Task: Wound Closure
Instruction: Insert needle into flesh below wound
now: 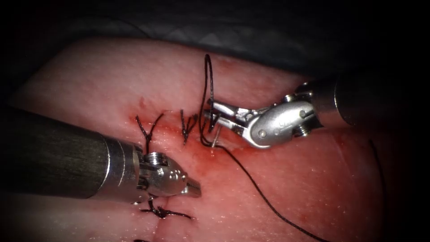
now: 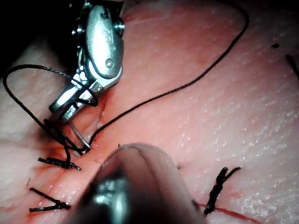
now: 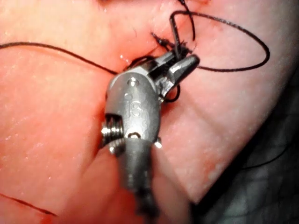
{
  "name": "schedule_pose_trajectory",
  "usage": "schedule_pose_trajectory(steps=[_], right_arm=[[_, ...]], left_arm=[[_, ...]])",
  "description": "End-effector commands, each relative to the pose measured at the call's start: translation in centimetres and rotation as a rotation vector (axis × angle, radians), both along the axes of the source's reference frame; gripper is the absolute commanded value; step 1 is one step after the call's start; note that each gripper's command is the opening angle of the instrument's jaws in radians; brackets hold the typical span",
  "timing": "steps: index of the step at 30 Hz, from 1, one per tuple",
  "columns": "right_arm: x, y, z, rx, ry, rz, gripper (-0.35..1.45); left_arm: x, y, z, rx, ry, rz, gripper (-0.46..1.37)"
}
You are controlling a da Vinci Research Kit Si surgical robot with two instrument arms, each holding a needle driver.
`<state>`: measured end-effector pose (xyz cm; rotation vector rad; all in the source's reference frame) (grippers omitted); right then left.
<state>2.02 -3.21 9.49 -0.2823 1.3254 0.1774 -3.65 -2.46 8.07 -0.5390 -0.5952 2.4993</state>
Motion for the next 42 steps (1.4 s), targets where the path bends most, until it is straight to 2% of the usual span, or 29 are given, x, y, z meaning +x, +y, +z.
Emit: schedule_pose_trajectory(steps=[1,10,19,32,42], right_arm=[[-0.01,-0.02,0.00,0.022,0.008,0.007,-0.35],[-0.06,0.10,0.14,0.148,0.027,0.040,-0.35],[-0.03,0.12,0.27,0.207,0.042,0.065,-0.35],[0.03,0.21,0.24,0.291,0.087,0.084,-0.35],[0.03,0.43,0.21,0.354,0.130,0.095,-0.35]], left_arm=[[0.00,-0.01,0.03,0.003,-0.005,0.002,-0.23],[0.03,-0.07,0.18,-0.003,-0.011,0.006,-0.29],[0.07,-0.11,0.23,-0.006,-0.021,0.014,-0.30],[0.13,-0.11,0.24,-0.006,-0.026,0.010,-0.35],[0.12,-0.16,0.33,-0.009,-0.023,0.005,-0.35]])
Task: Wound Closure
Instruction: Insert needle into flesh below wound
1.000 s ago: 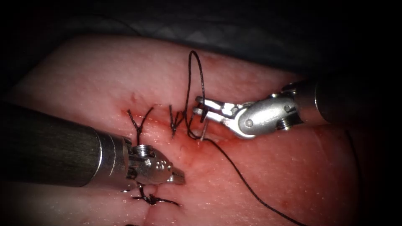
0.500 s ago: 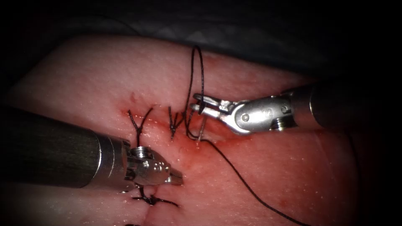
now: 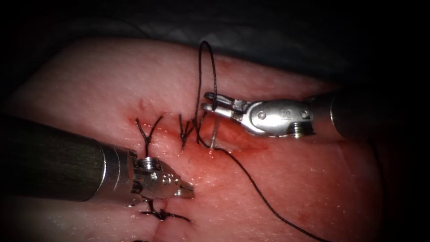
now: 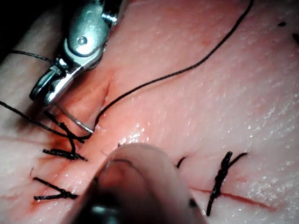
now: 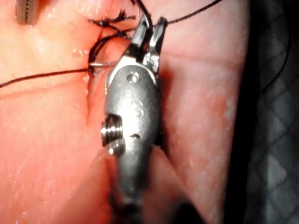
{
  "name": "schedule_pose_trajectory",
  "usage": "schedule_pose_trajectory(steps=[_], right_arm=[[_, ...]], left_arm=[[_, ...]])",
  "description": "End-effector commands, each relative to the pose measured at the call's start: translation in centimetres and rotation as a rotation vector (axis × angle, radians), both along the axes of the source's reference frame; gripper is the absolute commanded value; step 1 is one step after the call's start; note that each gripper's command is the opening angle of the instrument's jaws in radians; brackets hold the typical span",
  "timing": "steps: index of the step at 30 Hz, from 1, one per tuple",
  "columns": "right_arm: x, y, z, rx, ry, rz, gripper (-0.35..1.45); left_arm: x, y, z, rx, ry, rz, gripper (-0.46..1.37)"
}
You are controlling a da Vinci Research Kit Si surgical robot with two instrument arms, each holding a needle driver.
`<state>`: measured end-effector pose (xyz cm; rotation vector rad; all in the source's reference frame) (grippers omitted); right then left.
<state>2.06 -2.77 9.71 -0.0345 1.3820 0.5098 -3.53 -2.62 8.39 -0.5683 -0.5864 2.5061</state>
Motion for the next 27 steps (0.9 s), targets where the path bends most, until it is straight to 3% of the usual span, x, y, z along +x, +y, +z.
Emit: schedule_pose_trajectory(steps=[1,13,20,24,27], right_arm=[[0.01,0.01,-0.01,0.009,0.004,0.001,-0.35],[0.00,0.09,0.02,0.051,0.008,0.022,-0.35],[0.02,0.05,0.00,0.105,-0.110,0.062,-0.35],[0.06,-0.09,-0.07,0.123,-0.187,0.088,-0.35],[0.07,-0.13,-0.09,0.159,-0.207,0.128,-0.35]], left_arm=[[0.00,-0.01,0.03,0.009,-0.003,-0.002,-0.35],[0.02,-0.09,0.15,0.017,-0.011,-0.004,-0.35],[0.01,-0.12,0.08,0.020,-0.011,-0.004,-0.35],[0.02,-0.12,0.03,0.028,-0.012,-0.008,-0.35],[0.01,-0.13,-0.01,0.027,-0.010,-0.010,-0.35]])
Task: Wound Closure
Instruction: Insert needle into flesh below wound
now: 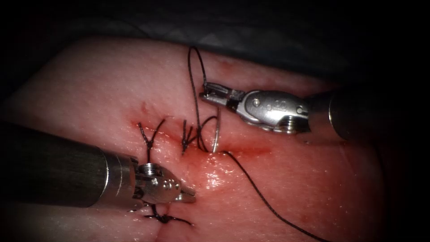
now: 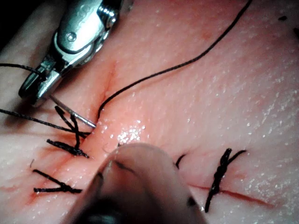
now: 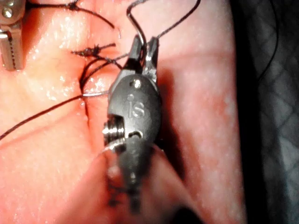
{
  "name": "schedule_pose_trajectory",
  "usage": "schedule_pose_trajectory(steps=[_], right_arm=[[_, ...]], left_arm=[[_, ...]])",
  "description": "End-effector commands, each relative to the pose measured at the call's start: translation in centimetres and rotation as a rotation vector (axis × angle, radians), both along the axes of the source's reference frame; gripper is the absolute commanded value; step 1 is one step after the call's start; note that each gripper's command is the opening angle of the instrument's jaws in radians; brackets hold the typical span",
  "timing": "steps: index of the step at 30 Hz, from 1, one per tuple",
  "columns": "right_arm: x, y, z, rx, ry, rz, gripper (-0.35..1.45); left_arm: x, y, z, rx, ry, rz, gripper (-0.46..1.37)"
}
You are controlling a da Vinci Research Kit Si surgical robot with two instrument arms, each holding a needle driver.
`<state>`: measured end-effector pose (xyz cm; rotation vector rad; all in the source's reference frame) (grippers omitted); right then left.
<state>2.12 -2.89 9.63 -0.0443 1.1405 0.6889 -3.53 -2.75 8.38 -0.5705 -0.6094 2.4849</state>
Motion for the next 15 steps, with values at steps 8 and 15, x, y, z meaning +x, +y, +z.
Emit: schedule_pose_trajectory(steps=[8,15], right_arm=[[-0.04,0.05,-0.01,0.051,0.017,0.058,-0.35],[-0.04,0.13,-0.04,0.083,0.058,0.090,-0.35]], left_arm=[[-0.02,-0.05,-0.06,0.005,-0.005,0.000,-0.35],[-0.06,-0.06,-0.01,0.000,-0.005,-0.004,-0.35]])
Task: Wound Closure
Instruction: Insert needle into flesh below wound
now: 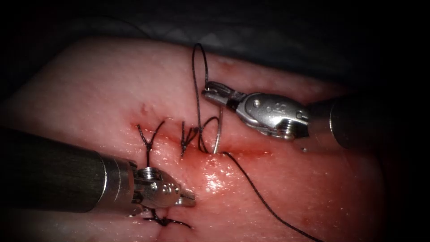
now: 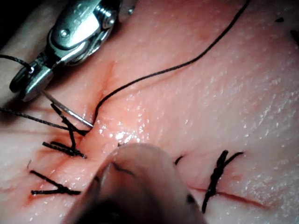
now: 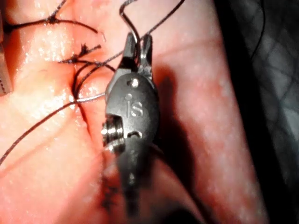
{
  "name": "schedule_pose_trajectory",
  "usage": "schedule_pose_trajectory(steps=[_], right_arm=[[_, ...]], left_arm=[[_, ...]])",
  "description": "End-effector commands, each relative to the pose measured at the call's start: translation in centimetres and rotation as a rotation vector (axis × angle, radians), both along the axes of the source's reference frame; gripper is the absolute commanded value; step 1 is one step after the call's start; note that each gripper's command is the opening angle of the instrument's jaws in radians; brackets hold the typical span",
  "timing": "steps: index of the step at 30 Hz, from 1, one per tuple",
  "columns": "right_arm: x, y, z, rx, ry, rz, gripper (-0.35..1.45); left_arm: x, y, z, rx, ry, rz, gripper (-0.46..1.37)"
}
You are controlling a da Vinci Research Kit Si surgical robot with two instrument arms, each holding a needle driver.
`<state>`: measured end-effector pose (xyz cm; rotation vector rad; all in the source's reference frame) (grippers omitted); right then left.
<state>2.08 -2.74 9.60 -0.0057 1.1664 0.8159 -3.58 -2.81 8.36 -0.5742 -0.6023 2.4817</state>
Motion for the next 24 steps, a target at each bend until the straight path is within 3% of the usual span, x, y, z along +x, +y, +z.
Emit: schedule_pose_trajectory(steps=[1,24], right_arm=[[0.00,0.00,-0.02,0.016,0.016,0.012,-0.35],[-0.08,0.14,-0.11,0.187,0.082,0.085,-0.35]], left_arm=[[-0.01,-0.01,0.02,0.004,-0.004,0.001,-0.35],[0.00,-0.03,0.07,0.000,-0.004,0.003,-0.35]])
